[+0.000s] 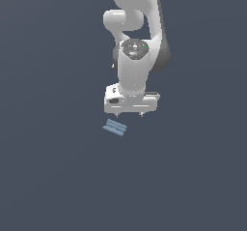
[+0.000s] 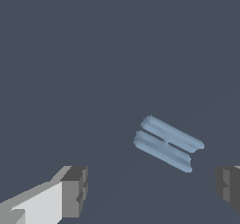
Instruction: Pick up the object and move it to a goal position.
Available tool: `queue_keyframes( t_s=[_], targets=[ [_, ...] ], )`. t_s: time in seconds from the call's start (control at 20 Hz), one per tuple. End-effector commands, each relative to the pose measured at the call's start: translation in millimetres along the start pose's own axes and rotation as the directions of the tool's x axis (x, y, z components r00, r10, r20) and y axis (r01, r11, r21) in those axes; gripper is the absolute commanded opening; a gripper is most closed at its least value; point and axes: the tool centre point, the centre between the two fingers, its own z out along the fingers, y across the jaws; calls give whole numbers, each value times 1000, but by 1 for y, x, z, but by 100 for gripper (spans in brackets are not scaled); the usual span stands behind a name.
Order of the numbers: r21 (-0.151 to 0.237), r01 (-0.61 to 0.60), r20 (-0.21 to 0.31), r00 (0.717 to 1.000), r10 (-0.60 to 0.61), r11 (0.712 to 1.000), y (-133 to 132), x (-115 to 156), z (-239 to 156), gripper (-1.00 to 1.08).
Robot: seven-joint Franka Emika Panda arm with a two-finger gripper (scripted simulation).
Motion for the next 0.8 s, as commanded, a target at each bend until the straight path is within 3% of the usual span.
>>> queue_keyframes(
  t_s=[0.0, 0.75],
  targets=[
    [0, 0, 0, 1000, 0, 1000, 0, 0, 0, 100],
    [3, -1, 12, 1000, 1, 1000, -5, -2, -4, 100]
  ],
)
